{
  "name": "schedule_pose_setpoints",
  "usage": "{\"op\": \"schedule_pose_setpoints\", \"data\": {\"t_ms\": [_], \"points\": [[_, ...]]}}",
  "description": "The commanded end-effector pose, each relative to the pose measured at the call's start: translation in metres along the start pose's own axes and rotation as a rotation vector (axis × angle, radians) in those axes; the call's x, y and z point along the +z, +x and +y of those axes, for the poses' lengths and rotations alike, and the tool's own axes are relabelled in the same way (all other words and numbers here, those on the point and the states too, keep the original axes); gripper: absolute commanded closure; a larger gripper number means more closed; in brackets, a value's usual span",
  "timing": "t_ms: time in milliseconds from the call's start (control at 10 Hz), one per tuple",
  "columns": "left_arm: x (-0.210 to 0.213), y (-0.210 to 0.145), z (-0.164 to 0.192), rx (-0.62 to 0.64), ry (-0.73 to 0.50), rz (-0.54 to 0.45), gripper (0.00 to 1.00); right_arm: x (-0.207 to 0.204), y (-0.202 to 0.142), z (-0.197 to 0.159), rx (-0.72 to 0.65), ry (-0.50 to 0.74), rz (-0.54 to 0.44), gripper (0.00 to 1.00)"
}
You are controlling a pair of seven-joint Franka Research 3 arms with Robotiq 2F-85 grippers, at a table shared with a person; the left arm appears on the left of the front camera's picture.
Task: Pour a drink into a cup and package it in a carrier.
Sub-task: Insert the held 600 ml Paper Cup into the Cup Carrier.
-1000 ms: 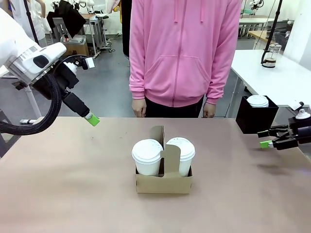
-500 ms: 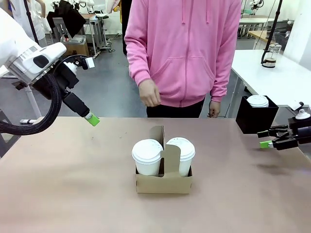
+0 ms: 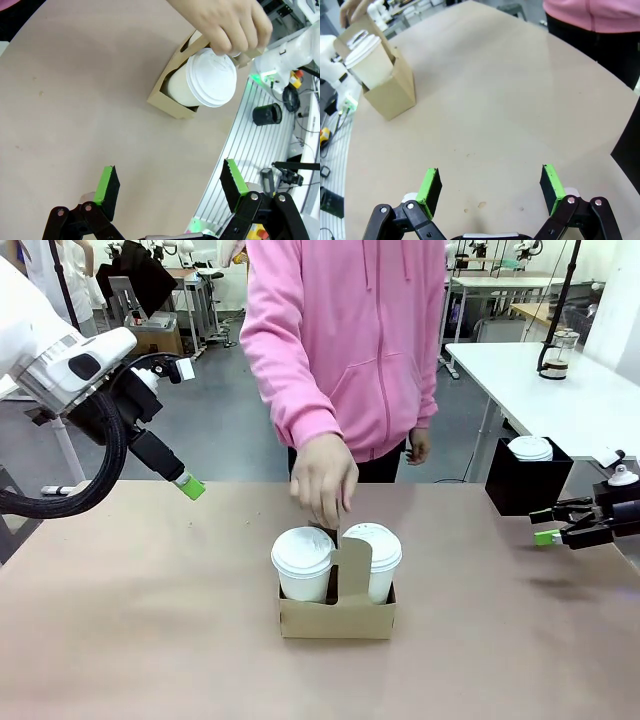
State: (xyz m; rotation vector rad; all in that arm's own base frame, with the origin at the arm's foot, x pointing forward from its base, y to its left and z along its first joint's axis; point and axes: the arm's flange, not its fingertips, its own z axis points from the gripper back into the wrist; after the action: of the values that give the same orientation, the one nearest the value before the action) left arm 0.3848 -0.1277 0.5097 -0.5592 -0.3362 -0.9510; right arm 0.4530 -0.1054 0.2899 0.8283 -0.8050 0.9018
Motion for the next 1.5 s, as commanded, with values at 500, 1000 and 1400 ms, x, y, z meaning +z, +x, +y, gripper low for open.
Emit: {"op": "schedule_pose_setpoints", "data": {"t_ms": [500, 1000, 1400], "points": [[-0.0012, 0.0006, -0.0009, 0.011, 0.007, -0.004, 0.00, 0.0012, 0.0022, -0.0025, 0.007, 0.007, -0.010, 0.00], [-0.0012, 0.0006, -0.0009, 0.011, 0.007, -0.004, 0.00, 0.0012, 0.0022, -0.0025, 0.007, 0.007, -0.010, 0.00], [-0.0012, 0.0006, -0.0009, 0.011, 0.007, -0.004, 0.00, 0.0012, 0.0022, -0.0025, 0.007, 0.007, -0.010, 0.00]]}}
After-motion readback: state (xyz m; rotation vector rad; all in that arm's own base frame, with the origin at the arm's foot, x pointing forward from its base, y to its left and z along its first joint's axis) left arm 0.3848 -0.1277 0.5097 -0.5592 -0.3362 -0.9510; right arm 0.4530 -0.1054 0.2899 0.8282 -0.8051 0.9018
